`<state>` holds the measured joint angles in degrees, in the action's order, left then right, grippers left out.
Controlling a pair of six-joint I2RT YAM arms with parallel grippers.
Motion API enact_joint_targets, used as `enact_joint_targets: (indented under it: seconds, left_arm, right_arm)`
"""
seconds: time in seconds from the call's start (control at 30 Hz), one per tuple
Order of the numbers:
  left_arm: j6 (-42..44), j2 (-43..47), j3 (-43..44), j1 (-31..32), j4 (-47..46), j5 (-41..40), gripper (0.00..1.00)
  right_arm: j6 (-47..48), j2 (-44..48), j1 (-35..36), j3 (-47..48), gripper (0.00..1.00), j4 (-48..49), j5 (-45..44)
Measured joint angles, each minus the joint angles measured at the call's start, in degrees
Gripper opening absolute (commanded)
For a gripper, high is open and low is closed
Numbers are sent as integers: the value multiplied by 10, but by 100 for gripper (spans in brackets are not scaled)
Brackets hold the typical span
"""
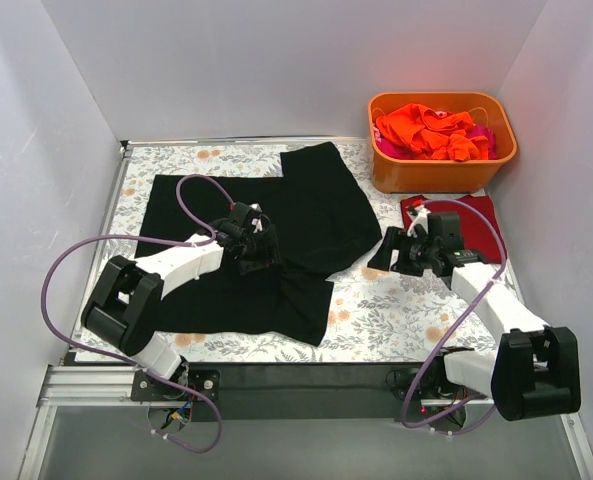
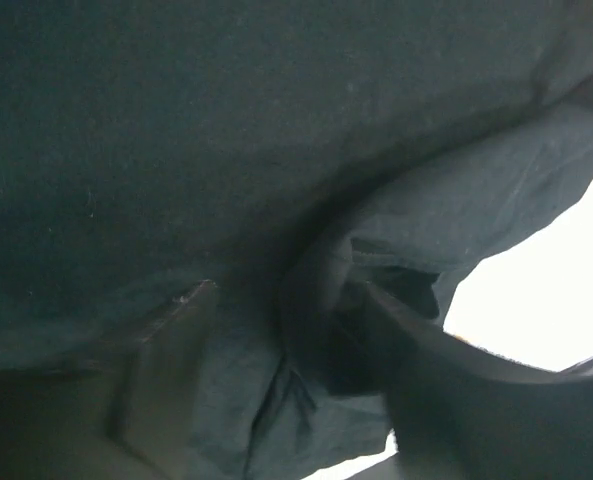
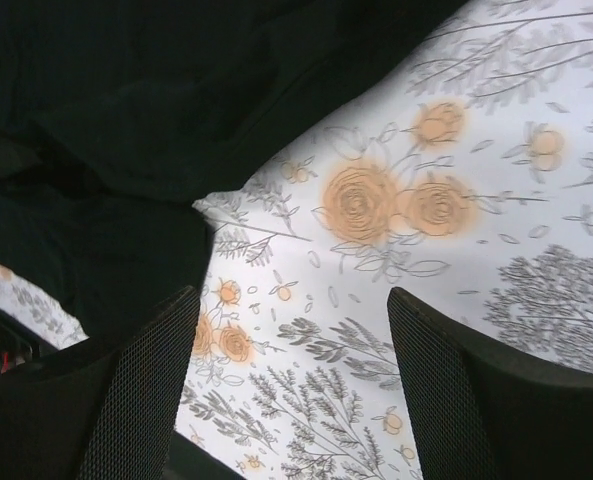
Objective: Fold and stack the t-shirts
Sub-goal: Flatten the tshirt out
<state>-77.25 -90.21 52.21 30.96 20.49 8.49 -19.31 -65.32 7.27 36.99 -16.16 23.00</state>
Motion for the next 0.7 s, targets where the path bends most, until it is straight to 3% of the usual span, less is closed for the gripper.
enact_joint_targets:
  seconds: [0.03,0.17,0.53,0.7]
  left_arm:
    - [1,0,0,-1,1,-1,72]
    - [7,6,1,-1,4,1,76]
    - [19,175,-23,-10,15,-79,73]
    - [32,172,-42,-67,24,-109,73]
  right_arm:
    - [1,-10,16,4,68,1,-2]
    - [-7,-41,70,12,66,18,-8]
    - [-174,-102,151,-13,64,199,-25]
    - [-228,-144,178,-13,63,239,-35]
